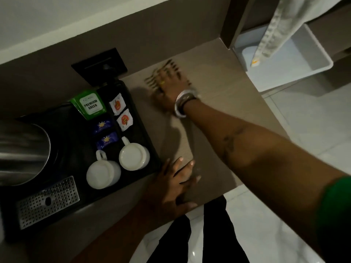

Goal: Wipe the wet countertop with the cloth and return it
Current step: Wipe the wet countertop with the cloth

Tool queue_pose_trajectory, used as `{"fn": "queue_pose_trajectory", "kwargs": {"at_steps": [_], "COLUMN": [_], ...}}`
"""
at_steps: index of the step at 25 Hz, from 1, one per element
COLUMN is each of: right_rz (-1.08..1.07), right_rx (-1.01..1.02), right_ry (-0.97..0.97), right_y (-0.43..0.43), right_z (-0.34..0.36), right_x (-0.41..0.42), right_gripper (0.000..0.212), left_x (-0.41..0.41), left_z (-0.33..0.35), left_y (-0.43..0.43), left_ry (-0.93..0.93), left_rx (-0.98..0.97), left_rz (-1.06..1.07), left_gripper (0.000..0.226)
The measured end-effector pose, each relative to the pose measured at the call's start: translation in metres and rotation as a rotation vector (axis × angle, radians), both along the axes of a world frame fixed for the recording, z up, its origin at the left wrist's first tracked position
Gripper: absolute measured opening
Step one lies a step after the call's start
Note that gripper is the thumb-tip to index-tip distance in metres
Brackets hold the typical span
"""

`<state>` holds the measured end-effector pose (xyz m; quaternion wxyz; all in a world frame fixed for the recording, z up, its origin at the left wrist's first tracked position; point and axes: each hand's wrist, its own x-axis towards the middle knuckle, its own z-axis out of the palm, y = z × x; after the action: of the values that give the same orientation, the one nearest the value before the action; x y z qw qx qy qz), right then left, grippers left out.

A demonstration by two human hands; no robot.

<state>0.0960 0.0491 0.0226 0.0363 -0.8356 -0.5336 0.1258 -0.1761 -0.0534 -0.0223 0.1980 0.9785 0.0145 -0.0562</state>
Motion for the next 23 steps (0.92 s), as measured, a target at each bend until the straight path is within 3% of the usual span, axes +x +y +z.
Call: {"fn": "queue_pose_trajectory", "kwargs": {"at_steps": [3,4,6,9,11,12,15,16,18,20,21,23], "right_rz": [0.364,0.398,0.262,-0.224,-0.409,-0.354,0.118,0.144,-0.108,-0.495,-0.59,-0.494], "right_rx": [0.043,0.034,0.038,0.002,-0.026,-0.028,-0.033,-0.018,-0.013,-0.023,-0.034,-0.042], "right_ry": [-0.059,-0.034,-0.053,-0.074,-0.037,-0.03,-0.033,-0.034,-0.039,-0.006,0.003,-0.023], "right_y": [-0.07,-0.099,-0.136,-0.146,-0.131,-0.129,-0.189,-0.219,-0.25,-0.244,-0.231,-0.21], "right_z": [-0.01,-0.012,-0.017,-0.008,0.002,0.001,-0.011,-0.012,-0.01,-0.004,-0.003,-0.006], "right_x": [-0.058,-0.057,-0.011,0.08,0.078,0.056,-0.039,-0.045,-0.012,0.031,0.036,0.0], "right_gripper": [0.071,0.069,0.071,0.078,0.078,0.078,0.076,0.076,0.08,0.081,0.08,0.078], "left_x": [0.0,0.001,0.002,0.0,0.001,0.0,0.001,0.001,0.0,0.001,0.001,0.0], "left_z": [0.007,0.008,0.006,0.003,0.002,0.003,0.005,0.007,0.007,0.006,0.006,0.005], "left_y": [-0.003,-0.003,-0.002,-0.002,0.0,-0.002,-0.002,-0.002,-0.003,-0.003,-0.003,-0.003], "left_ry": [0.025,0.025,0.008,0.024,0.015,-0.002,-0.057,-0.066,-0.063,-0.04,-0.024,-0.012], "left_rx": [0.056,0.06,0.093,0.146,0.132,0.13,0.151,0.161,0.161,0.172,0.182,0.169], "left_rz": [-0.032,-0.032,-0.034,-0.04,-0.023,-0.025,-0.045,-0.048,-0.045,-0.039,-0.042,-0.048], "left_gripper": [0.073,0.072,0.072,0.071,0.073,0.072,0.075,0.076,0.076,0.076,0.076,0.076]}}
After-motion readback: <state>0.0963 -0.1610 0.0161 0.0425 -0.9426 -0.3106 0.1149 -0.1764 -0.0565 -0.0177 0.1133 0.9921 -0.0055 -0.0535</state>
